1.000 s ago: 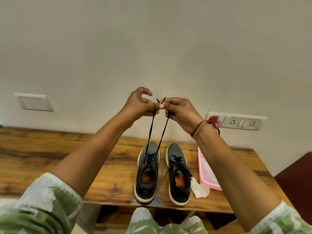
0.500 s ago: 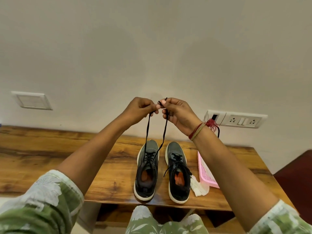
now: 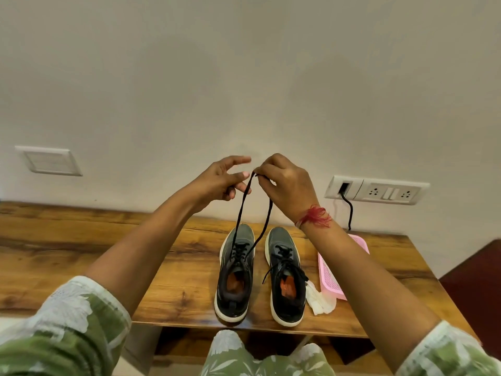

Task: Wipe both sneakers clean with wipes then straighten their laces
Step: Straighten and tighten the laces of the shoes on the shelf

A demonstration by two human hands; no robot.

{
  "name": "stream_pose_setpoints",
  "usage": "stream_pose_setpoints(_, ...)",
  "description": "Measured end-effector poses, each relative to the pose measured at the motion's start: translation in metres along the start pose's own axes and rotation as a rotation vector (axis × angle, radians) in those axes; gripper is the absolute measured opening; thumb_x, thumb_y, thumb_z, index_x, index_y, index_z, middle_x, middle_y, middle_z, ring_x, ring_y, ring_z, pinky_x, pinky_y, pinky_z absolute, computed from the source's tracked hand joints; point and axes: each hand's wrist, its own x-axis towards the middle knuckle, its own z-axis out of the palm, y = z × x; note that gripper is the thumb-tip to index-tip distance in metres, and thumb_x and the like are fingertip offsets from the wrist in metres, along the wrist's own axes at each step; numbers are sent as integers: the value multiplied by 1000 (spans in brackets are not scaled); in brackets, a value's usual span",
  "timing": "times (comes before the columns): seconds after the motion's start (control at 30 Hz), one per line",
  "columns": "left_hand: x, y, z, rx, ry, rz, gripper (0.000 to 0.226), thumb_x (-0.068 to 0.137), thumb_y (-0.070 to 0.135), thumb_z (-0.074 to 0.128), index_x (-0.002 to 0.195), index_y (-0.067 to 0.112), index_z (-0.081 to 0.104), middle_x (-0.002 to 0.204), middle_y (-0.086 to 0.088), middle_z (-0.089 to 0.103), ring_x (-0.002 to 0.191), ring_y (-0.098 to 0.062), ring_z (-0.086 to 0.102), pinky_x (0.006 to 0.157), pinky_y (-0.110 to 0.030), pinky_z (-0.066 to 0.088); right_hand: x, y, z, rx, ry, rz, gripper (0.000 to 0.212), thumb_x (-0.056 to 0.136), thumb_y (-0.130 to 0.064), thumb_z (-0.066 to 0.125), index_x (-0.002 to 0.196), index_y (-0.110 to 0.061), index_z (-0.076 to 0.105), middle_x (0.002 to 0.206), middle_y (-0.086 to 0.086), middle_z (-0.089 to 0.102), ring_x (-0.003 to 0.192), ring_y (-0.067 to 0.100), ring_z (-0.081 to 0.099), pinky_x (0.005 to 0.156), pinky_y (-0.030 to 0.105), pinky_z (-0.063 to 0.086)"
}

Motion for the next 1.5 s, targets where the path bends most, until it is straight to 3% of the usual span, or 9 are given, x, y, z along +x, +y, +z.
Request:
stream_pose_setpoints(0.27, 2, -3, 2, 57, 60, 181, 18, 97, 10, 50, 97, 14, 68, 67, 3, 71, 46, -2, 47, 49, -15, 35, -3, -5, 9, 197, 119, 94, 8, 82, -6, 66, 85, -7, 73, 83, 5, 65, 70, 17, 63, 58, 28, 52)
stream_pose_setpoints(0.47, 7, -4, 6, 209, 134, 215, 13, 98, 20, 52, 94, 18, 64, 92, 5, 68, 57, -3, 57, 56, -16, 43, -5, -11, 17, 818, 248, 690, 16, 77, 0, 72, 88, -11, 72, 85, 0, 69, 84, 8, 67, 76, 20, 52)
stream_pose_setpoints(0.7, 14, -10, 8, 346, 347, 185, 11, 98, 22, 51, 94, 20, 61, 99, 5, 63, 81, -9, 64, 73, -30, 48, -13, -14, 21, 1194, 356, 1096, 11, 83, -4, 67, 82, -15, 67, 91, 2, 70, 93, 13, 65, 83, 29, 53)
stream_pose_setpoints(0.9, 13, -30, 0, -85, 393, 37, 14, 100, 19, 48, 97, 17, 61, 104, 9, 62, 103, -13, 59, 83, -28, 49, -22, -6, 29, 1447, 430, 1309, 9, 92, -9, 56, 86, -15, 54, 96, 5, 68, 93, 18, 65, 86, 29, 50)
stream_pose_setpoints(1.1, 17, -50, 0, -942, 298, -221, 29, 99, 18, 36, 75, 20, 51, 104, -6, 72, 113, -22, 62, 102, -43, 41, -28, 6, 34, 1680, 537, 1483, 16, 96, -9, 47, 82, -15, 52, 72, 1, 67, 70, 14, 67, 77, 28, 53)
stream_pose_setpoints(1.2, 20, -59, 8, -1217, 323, -188, 30, 98, 13, 31, 73, 15, 48, 72, -2, 67, 78, -19, 71, 92, -44, 49, -29, 11, 38, 1798, 606, 1533, 24, 97, -7, 42, 75, -13, 50, 56, 0, 55, 49, 11, 58, 74, 32, 54)
stream_pose_setpoints(1.27, 22, -60, 11, -1289, 359, -179, 30, 97, 11, 31, 70, 13, 45, 51, 2, 46, 49, -11, 55, 70, -33, 58, -28, 15, 38, 1829, 605, 1568, 27, 97, -4, 35, 75, -12, 47, 49, -1, 45, 38, 8, 44, 52, 23, 53)
stream_pose_setpoints(1.37, 24, -62, 9, -1159, 356, -217, 28, 96, 9, 32, 70, 15, 41, 45, 6, 31, 37, -7, 30, 40, -16, 36, -32, 25, 39, 1683, 424, 1657, 24, 98, -7, 31, 81, -13, 47, 44, -5, 35, 32, 5, 26, 30, 16, 22)
stream_pose_setpoints(1.5, 26, -64, 0, -754, 392, -179, 27, 98, 13, 29, 74, 17, 40, 43, 9, 28, 37, -5, 21, 37, -16, 18, -42, 33, 33, 1158, 53, 1423, 13, 94, -23, 54, 85, -14, 55, 48, -10, 35, 37, 2, 23, 34, 14, 20)
